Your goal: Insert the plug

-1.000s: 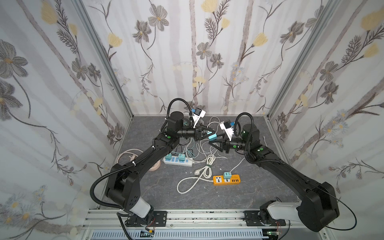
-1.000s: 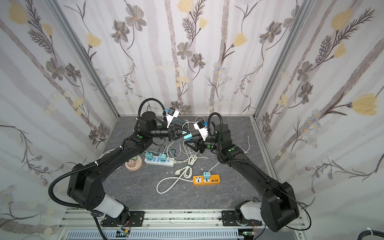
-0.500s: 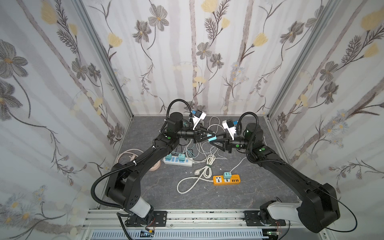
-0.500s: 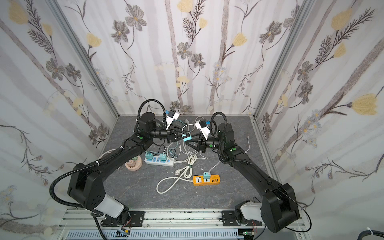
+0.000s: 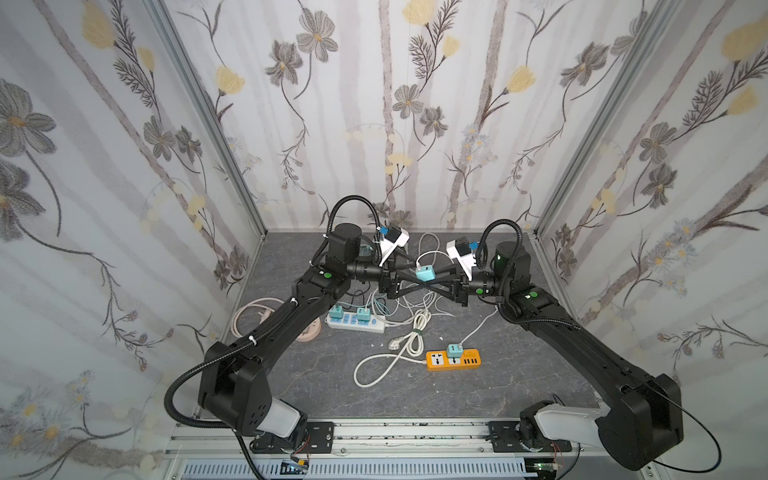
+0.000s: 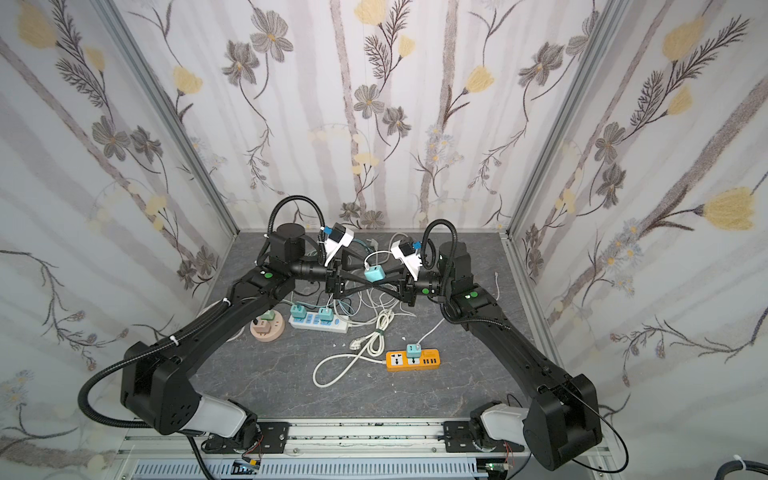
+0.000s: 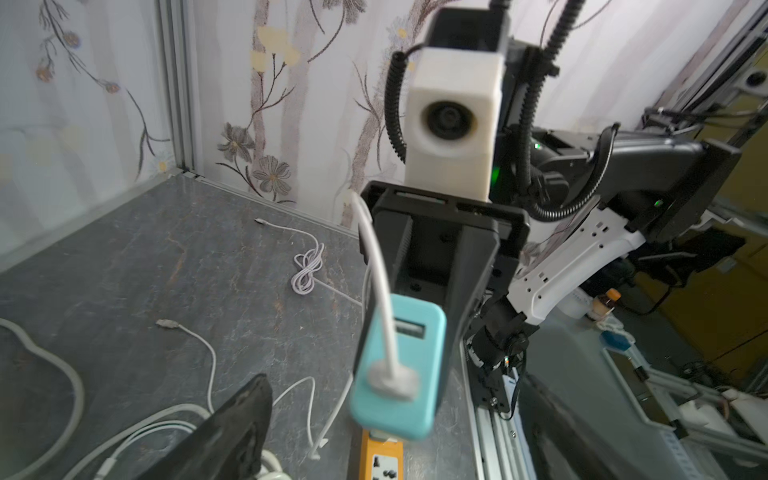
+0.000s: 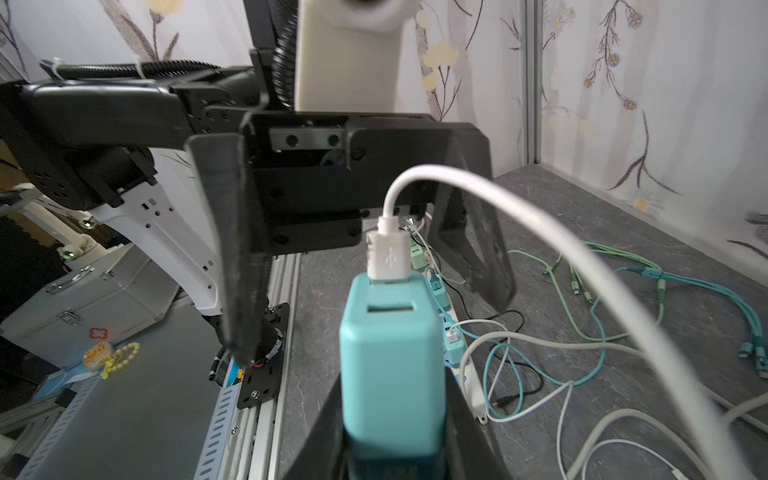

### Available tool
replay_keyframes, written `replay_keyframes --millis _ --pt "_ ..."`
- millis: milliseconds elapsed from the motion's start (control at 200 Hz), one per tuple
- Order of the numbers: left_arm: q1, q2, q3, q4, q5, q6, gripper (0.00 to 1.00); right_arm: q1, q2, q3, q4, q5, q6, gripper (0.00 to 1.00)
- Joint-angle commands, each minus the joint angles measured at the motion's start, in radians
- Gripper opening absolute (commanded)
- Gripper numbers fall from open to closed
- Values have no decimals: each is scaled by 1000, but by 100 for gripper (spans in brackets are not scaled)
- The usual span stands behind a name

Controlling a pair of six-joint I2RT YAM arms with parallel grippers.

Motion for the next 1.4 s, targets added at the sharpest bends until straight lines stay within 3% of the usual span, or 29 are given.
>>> replay_keyframes --millis 0,215,400,974,1279,1324,1394 --pt "4 -2 85 -434 -106 386 88 8 16 79 -367 63 -310 0" --pt "-2 104 270 -705 -85 525 81 70 42 193 -572 215 -496 0" --pt "-4 111 275 -693 -38 536 75 125 86 301 -720 328 -588 0" --pt "-1 103 192 -563 55 465 49 237 161 466 -768 357 -624 0" --pt "7 111 198 -595 72 478 18 256 246 560 -875 394 -661 0" --pt "8 110 197 -598 67 477 19 256 255 574 -891 401 -665 0" --pt "8 109 195 -599 61 477 36 257 269 594 -917 402 -674 0"
